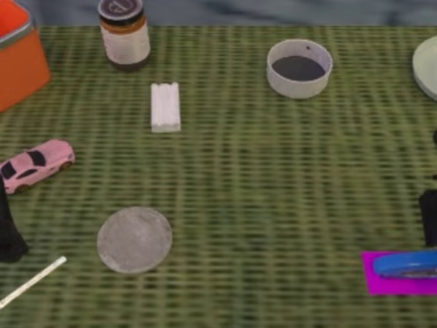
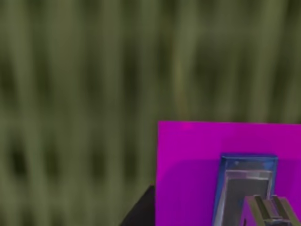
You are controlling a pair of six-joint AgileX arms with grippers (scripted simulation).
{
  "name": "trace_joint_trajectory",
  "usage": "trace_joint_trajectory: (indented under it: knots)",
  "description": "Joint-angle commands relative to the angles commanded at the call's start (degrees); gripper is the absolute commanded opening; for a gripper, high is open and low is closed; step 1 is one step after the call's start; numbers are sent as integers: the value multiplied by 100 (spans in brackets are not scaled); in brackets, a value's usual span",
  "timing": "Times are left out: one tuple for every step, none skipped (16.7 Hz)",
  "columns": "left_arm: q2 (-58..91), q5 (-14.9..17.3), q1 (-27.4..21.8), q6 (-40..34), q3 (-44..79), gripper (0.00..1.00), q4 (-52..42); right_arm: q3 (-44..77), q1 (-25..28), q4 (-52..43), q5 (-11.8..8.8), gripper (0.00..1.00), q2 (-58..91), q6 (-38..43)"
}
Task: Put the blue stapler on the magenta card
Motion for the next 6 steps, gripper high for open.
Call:
trace_joint_trajectory:
  knots:
    - [0,0,0,0,0,100,0,0,0,0,0,100,0,0]
    - [0,0,0,0,0,100,0,0,0,0,0,100,0,0]
    - [0,0,0,0,0,100,0,0,0,0,0,100,0,0]
    - [0,0,0,0,0,100,0,0,0,0,0,100,0,0]
    - [0,0,0,0,0,100,0,0,0,0,0,100,0,0]
    - [0,0,0,0,0,100,0,0,0,0,0,100,0,0]
